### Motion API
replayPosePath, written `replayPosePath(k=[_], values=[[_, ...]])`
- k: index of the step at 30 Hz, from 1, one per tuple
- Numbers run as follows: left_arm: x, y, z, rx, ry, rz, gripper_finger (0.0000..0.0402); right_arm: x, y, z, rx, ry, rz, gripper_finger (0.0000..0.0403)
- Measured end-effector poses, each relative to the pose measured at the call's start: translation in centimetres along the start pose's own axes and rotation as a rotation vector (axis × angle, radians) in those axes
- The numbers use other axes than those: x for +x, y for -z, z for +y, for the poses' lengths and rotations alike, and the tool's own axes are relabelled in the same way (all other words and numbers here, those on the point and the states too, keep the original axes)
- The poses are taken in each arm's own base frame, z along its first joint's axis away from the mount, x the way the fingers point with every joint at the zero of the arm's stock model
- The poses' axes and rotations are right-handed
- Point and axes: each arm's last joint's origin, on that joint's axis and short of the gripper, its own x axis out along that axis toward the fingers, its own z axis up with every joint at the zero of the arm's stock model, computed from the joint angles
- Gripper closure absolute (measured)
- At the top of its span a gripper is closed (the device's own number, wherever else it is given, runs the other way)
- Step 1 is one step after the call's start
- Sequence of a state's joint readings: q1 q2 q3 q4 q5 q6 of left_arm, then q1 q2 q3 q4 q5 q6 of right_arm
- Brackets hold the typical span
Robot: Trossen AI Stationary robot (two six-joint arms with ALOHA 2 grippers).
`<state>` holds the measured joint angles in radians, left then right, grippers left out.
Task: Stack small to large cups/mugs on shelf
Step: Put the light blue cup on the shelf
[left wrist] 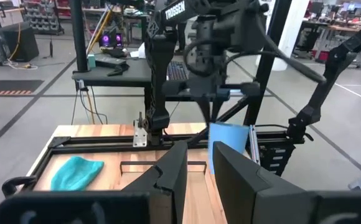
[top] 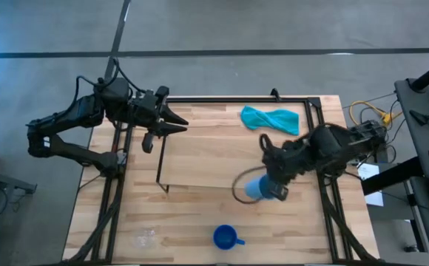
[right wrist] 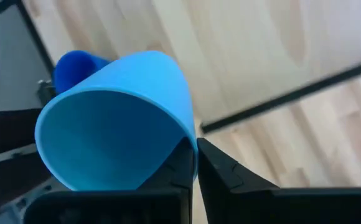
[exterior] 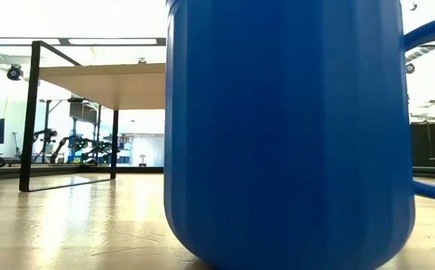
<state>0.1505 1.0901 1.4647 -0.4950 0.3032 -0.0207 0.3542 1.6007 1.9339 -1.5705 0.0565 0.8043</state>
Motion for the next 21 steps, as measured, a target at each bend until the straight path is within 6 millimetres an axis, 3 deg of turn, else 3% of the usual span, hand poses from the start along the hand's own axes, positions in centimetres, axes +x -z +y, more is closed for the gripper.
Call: replayPosePath(k=[9,15,21], values=[[-1.1,-0.3,-0.4,-0.102,0.002,-0.025,0.0338,1.8,-3.5,-3.0,-0.045,0.050,0.038,0.0394],[-2.0,-0.4,-0.7,-0.121,0.005,-0.031,0.0338,0.8,-4.3,-4.7,-0.013,0.005,0.030,0.0394],[-1.9,-0.3,-0.6,-0.124,0.005,-0.019,0.0338,1.1,-4.6,-5.4,-0.053,-0.025,0.061,0.0394]])
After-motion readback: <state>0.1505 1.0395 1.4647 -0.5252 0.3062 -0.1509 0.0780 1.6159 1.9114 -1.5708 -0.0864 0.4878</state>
